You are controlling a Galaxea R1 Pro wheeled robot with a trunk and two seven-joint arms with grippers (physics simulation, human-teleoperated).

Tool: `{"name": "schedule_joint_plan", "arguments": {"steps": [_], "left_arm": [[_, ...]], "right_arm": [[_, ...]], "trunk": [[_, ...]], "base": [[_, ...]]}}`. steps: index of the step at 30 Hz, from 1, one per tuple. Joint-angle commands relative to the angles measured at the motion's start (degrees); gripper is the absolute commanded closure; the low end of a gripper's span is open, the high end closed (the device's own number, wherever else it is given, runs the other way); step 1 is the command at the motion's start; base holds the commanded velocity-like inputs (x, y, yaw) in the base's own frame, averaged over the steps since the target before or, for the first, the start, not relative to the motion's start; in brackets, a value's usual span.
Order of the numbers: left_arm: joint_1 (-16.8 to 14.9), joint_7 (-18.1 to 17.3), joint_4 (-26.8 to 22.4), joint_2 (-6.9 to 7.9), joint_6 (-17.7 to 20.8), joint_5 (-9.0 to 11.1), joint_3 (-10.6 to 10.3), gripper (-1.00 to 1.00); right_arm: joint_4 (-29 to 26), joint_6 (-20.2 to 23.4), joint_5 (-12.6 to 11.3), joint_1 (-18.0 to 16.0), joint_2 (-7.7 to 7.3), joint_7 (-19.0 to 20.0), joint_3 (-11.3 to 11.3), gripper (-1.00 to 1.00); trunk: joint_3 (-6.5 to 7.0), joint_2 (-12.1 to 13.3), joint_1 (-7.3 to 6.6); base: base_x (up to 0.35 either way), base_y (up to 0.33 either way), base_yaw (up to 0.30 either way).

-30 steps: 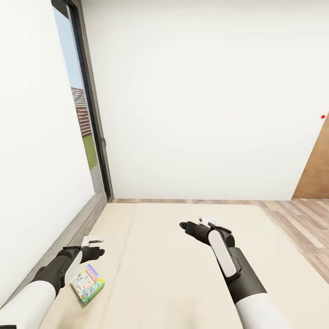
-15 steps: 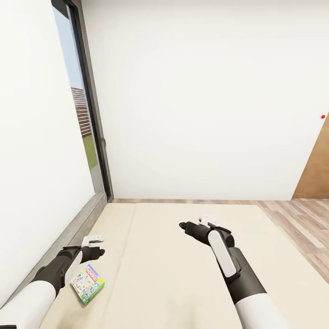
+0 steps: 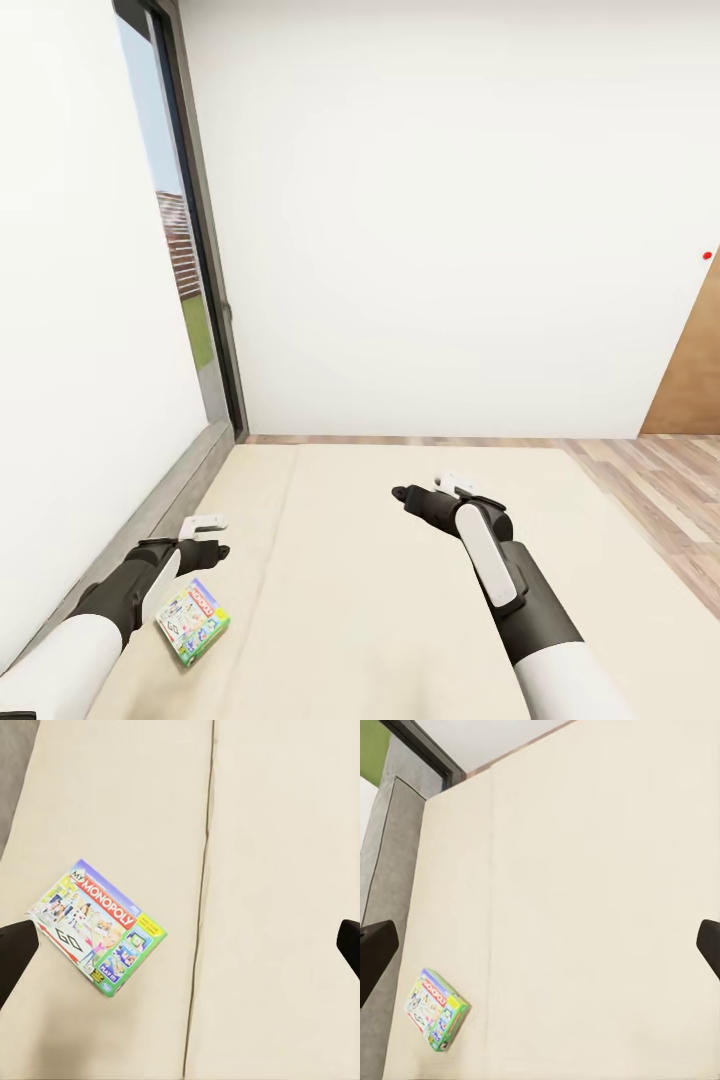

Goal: Put all the toys in the child's room - the three board games (two on the bed and one on the table), the two jigsaw puzzles on the table, and the tennis ball on the table - inside the toy box on the table in the child's room.

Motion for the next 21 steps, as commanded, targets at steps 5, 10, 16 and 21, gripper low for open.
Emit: {"name": "schedule_joint_plan", "arguments": {"steps": [5, 10, 16, 21], "left_arm": [[0.0, 0.0, -0.1, 0.03, 0.3, 0.5, -0.1, -1.0], [0.0, 0.0, -0.1, 0.03, 0.3, 0.5, -0.1, -1.0], [0.0, 0.1, -0.1, 0.03, 0.2, 0.5, -0.1, -1.0], [0.0, 0.1, -0.1, 0.03, 0.2, 0.5, -0.1, -1.0]], "right_arm": [[-0.1, 0.1, -0.6, 0.0, 0.0, -0.6, 0.0, -1.0], [0.0, 0.1, -0.6, 0.0, 0.0, -0.6, 0.0, -1.0], [0.0, 0.1, -0.6, 0.0, 0.0, -0.6, 0.0, -1.0], [0.0, 0.1, -0.6, 0.0, 0.0, -0.6, 0.0, -1.0]], "trunk": [[-0.03, 0.0, 0.03], [-0.03, 0.0, 0.03], [-0.03, 0.0, 0.03], [-0.03, 0.0, 0.03]], "base": [[0.0, 0.202, 0.0], [0.0, 0.098, 0.0], [0.0, 0.018, 0.0], [0.0, 0.014, 0.0]]}}
